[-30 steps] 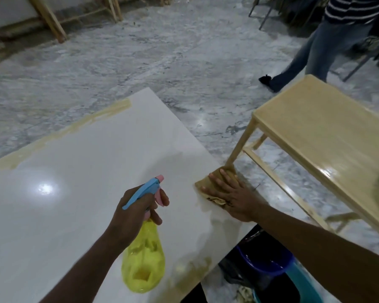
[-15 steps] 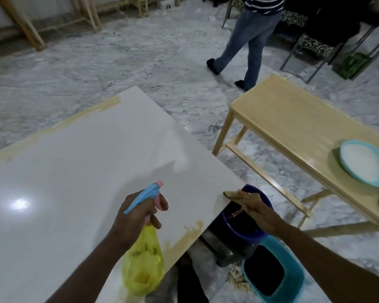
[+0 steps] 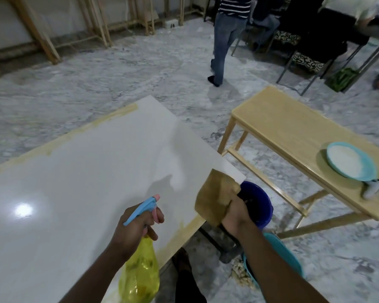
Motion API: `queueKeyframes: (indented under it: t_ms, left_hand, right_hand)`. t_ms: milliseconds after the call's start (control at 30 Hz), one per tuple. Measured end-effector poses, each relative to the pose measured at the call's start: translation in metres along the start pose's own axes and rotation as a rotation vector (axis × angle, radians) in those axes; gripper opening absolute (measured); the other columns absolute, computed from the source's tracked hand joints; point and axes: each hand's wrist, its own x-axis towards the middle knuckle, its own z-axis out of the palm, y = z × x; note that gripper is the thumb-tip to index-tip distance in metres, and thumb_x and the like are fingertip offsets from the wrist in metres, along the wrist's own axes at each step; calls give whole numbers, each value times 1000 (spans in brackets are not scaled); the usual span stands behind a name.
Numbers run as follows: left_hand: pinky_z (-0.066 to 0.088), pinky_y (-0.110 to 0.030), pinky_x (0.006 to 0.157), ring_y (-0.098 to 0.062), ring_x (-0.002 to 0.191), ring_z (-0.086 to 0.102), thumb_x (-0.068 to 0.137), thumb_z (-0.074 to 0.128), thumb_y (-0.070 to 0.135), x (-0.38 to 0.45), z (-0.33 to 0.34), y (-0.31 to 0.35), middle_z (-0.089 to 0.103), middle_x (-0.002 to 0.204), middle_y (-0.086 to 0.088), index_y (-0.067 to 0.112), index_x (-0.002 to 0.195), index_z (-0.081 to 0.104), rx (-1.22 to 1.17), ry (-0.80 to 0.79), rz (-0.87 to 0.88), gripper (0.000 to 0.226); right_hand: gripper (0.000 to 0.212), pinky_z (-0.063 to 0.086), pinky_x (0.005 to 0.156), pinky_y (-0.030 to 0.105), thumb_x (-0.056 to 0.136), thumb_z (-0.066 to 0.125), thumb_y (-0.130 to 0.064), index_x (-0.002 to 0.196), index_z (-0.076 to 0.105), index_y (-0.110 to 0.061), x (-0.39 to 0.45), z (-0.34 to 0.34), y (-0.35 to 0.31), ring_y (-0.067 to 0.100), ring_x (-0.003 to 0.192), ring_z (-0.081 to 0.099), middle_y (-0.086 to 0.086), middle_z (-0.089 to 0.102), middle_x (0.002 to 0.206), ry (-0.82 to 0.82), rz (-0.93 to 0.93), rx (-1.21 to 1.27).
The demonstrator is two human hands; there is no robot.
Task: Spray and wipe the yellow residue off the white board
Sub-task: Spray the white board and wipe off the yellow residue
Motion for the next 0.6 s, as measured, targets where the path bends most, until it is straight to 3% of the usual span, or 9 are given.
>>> queueKeyframes:
  t_ms: [133,267,333,467,600]
  left_hand:
    - [51,-33,48,-17,57,58,69,49,7,-8,-17,-3,66,71,-11,2,88,71,-56,66,-34,29]
    - [48,-31,46,-13,54,61,88,42,-12,-3,-40,-9,64,60,-4,-20,88,62,-42,170,-42,22]
    - [50,-33,47,-13,57,62,86,45,-8,1,-55,-10,70,68,-7,-15,84,64,-54,221,-57,20]
    - [51,-33,47,-22,60,61,84,50,-2,12,-80,-3,68,80,-25,-7,86,72,-51,304,-52,23]
    - [51,-34,48,-37,70,64,84,48,-1,39,-108,8,70,87,-27,4,66,70,-41,371,-36,29]
  right_hand:
    - [51,51,100,50,106,40,-47,136,59,-11,-6,64,14,35,122,62,16,68,129,-157,-11,5]
    - [55,49,107,51,106,39,-51,142,56,-13,-1,116,24,34,127,61,15,66,137,-267,-12,-26]
    - [55,51,103,48,104,41,-54,139,58,-14,5,140,30,31,124,64,12,70,133,-322,11,-48]
    - [60,38,118,56,102,45,-57,144,55,-14,27,180,42,34,133,59,13,65,140,-394,50,-66]
    - [61,36,119,56,102,47,-56,144,54,-13,54,221,47,35,133,58,15,65,139,-405,135,-50]
